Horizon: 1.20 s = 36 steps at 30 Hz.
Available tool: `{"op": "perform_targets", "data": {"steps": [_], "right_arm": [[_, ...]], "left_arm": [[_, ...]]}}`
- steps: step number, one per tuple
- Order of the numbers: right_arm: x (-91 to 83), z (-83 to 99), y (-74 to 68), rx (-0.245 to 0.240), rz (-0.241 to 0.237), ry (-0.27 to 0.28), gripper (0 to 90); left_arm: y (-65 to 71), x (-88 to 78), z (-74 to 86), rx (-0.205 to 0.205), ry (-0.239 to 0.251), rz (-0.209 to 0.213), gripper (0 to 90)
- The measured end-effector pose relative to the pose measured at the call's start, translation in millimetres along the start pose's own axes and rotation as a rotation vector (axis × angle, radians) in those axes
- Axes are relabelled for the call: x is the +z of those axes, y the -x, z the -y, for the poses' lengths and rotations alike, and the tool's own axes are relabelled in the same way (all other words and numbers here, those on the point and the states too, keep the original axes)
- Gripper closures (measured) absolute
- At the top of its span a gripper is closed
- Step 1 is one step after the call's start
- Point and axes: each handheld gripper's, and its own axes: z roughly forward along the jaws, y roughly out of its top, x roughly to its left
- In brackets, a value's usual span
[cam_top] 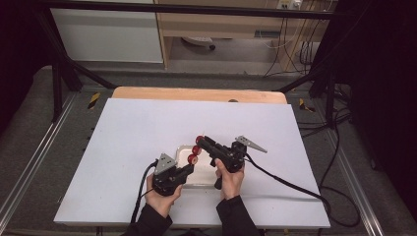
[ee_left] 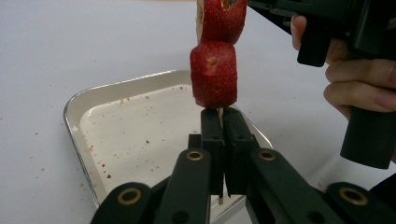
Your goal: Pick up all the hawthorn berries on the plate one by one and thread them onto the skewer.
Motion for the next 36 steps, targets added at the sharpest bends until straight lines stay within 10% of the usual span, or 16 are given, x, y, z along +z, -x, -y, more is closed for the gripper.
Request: {"op": "perform_targets", "data": {"steps": [19,36], "right_arm": [[-11.8,-14.5,5.5,-0.221,0.087,-0.241,21.3],[-57.5,-7.9,46.5,-0.390,0.214,-0.464,1.1]], "left_arm": [[-24.9,-14.3,8.1,0.070,-0.058,-0.008,88.1],[-41.5,-25.7,6.6,0.121,-0.117,0.023,87.9]]}}
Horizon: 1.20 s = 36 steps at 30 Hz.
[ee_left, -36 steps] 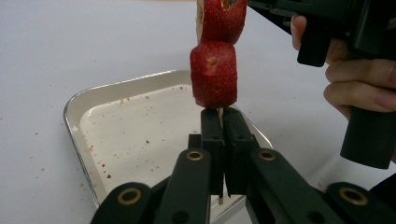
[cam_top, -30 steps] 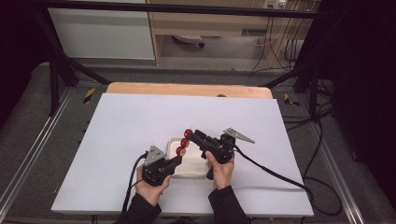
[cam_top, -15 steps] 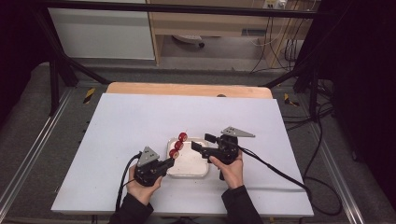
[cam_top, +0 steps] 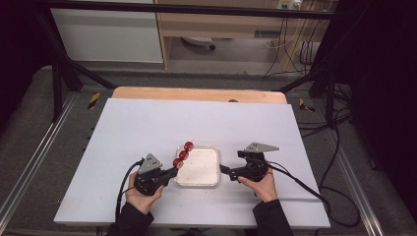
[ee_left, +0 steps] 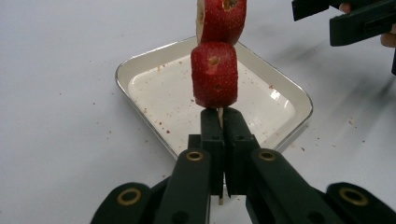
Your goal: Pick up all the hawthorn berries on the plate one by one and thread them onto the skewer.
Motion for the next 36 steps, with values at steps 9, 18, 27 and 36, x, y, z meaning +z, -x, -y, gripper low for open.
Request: {"op": "perform_targets", "data": {"steps": [9,18,27,36], "right_arm": [[-17.4,23.5,16.4,-0.052,0.042,-0.071,1.0],[-36.8,38.9,27.4,-0.067,0.042,-0.101,1.0],[-50.7,47.9,32.0,-0.074,0.061,-0.089,1.0],[-54.4,51.3,30.5,-0.085,0.060,-0.094,0.9]], "left_arm": [[-5.8,-3.6,-5.1,0.031,-0.041,0.010,87.9],[-9.4,0.1,-17.7,0.055,-0.075,0.005,87.9],[-8.0,13.9,-31.0,0.075,-0.121,0.013,87.9],[-5.9,34.5,-39.1,0.064,-0.177,0.020,87.9]]}}
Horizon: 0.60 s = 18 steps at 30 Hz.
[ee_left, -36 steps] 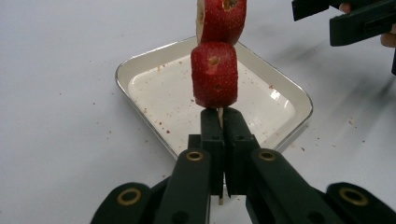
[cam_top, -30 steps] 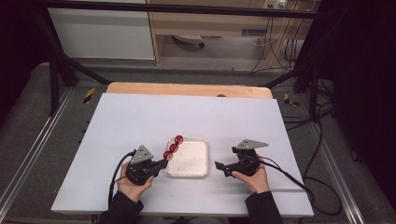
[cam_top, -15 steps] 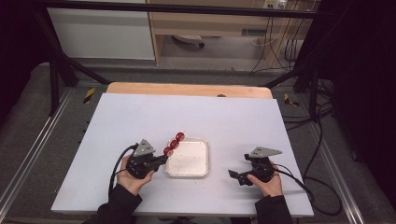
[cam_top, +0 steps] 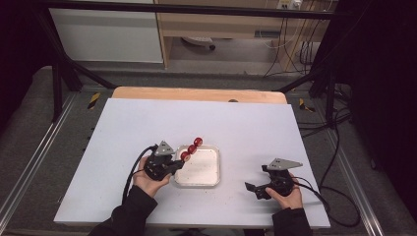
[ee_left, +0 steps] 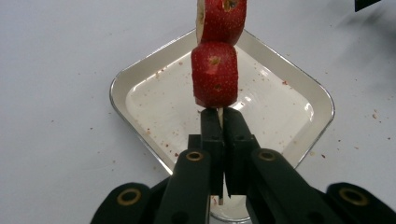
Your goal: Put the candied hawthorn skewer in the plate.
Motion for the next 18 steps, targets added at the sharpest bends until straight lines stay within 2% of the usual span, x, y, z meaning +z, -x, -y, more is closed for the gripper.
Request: {"op": "perform_targets", "data": {"steps": [8,18], "right_arm": [[-1.5,2.2,-1.4,-0.005,-0.001,-0.010,0.9],[-2.4,3.0,-2.0,-0.004,-0.005,-0.014,0.9]], "left_arm": [[0.5,14.7,-4.4,-0.009,-0.044,-0.002,87.9],[1.5,29.8,-2.4,-0.022,-0.131,-0.006,87.9]]}}
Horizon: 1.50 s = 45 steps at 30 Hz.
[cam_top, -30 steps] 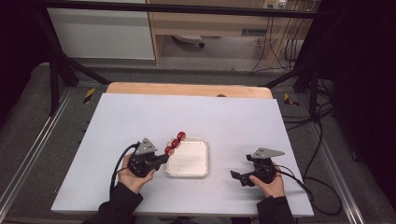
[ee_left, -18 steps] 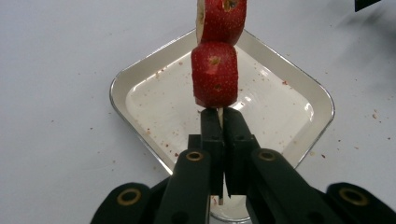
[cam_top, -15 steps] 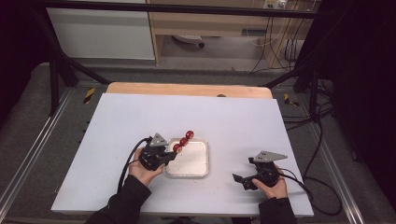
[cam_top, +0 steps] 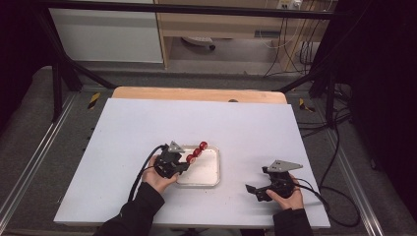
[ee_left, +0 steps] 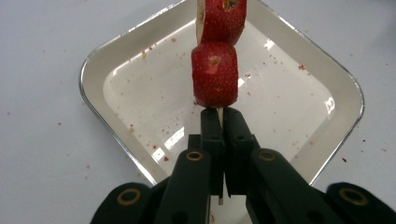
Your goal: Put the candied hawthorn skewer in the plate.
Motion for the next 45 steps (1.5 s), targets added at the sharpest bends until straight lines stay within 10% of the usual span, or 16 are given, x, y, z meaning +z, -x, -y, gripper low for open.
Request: {"op": "perform_targets", "data": {"steps": [26,45], "right_arm": [[-2.9,0.7,1.4,-0.002,0.002,0.016,1.0],[-3.6,0.5,1.5,0.005,0.006,0.015,1.0]], "left_arm": [[9.1,8.8,2.1,0.008,-0.065,-0.036,84.0],[-16.4,-39.9,24.3,0.056,0.074,0.027,26.7]]}}
